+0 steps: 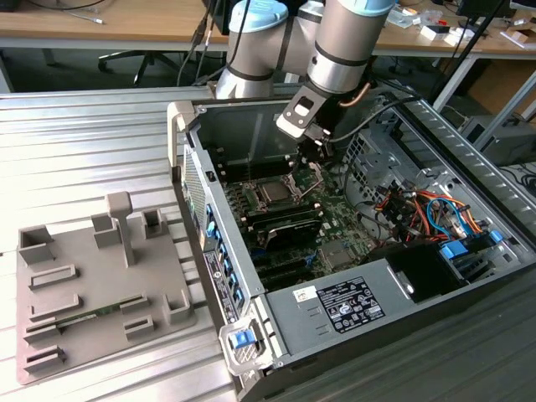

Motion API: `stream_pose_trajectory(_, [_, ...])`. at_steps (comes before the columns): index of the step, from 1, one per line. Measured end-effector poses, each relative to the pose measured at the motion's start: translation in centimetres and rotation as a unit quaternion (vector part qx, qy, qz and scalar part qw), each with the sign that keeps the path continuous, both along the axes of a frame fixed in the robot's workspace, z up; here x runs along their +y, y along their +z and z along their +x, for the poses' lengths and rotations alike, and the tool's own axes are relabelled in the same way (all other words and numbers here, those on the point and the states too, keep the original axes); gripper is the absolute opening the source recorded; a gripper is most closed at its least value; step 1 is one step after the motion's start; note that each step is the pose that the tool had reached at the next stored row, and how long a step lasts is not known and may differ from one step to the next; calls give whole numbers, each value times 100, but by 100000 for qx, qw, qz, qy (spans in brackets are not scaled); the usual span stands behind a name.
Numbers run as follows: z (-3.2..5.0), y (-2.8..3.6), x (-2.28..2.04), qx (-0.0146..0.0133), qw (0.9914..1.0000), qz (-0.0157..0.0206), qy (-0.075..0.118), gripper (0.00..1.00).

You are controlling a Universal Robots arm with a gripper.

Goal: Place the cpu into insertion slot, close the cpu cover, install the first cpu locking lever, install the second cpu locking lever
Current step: 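Close the cpu cover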

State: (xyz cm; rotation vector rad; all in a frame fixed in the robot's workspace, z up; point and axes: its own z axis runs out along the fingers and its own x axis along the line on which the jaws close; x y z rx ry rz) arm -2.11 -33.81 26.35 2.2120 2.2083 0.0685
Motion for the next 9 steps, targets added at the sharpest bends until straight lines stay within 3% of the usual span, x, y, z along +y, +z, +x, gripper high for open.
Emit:
stream_pose_trajectory(6, [377,10,-1,817,99997,-2,3,11])
stream_pose_trajectory(9, [485,10,-2,1137,99994,-6,8,11])
